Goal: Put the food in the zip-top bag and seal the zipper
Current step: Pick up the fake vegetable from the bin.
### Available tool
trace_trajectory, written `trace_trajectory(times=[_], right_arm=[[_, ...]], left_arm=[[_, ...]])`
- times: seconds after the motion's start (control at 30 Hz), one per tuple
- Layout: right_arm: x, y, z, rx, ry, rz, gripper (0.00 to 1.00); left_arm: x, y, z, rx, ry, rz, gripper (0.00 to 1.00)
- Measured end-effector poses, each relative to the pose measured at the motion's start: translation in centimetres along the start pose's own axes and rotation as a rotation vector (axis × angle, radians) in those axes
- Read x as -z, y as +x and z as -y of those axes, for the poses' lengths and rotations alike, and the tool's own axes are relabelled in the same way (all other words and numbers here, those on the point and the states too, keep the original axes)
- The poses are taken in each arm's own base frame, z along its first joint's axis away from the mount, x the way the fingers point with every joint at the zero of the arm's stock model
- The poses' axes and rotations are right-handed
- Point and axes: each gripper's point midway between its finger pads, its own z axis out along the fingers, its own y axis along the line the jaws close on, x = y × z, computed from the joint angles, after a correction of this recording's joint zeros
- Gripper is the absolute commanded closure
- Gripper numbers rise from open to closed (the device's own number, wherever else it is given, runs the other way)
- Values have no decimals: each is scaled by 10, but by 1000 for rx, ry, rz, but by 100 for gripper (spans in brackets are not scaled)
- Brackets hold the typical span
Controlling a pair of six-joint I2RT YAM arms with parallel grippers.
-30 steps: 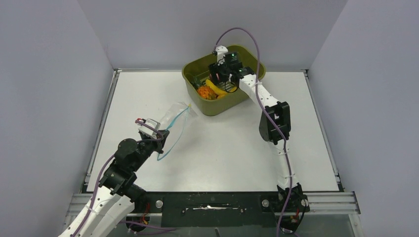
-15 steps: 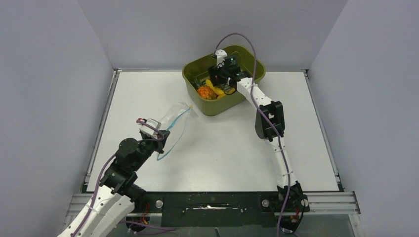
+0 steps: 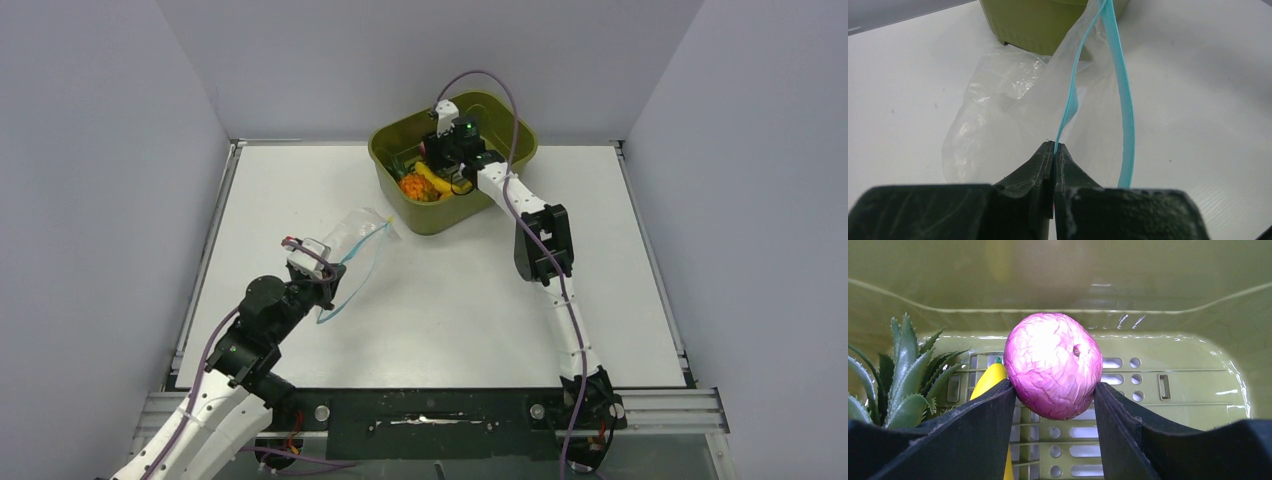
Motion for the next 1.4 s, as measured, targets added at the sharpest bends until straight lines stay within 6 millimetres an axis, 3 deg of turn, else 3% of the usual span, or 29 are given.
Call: trace_trajectory(times=[0.2, 0.37, 0.47, 0.67, 0.73, 0.83, 1.13, 1.3, 1.4], right_arm=[[-6, 11, 0, 2, 2, 12, 65], [7, -1, -1, 4, 2, 35, 67], [24, -17, -2, 8, 2, 59, 69], [69, -71, -1, 21, 14, 159, 72], [81, -78, -2, 22, 15, 173, 73], [96, -79, -3, 21, 15, 174, 74], [137, -54, -18, -30, -3, 111, 75], [179, -70, -33, -47, -9, 134, 75], [210, -85, -52, -56, -26, 166, 75]], left_arm=[[0, 0, -1, 0, -4, 2, 100], [-1, 0, -1, -5, -4, 1, 100], [-2, 1, -1, -7, -4, -4, 100], [0, -1, -2, -2, -13, 6, 100], [-1, -1, -3, 6, -20, 5, 100], [-2, 3, -5, 15, -31, -12, 100], [-3, 10, -8, 64, -64, -42, 100], [-2, 4, -6, 125, -68, -39, 100], [-1, 2, -3, 165, -63, -33, 100]])
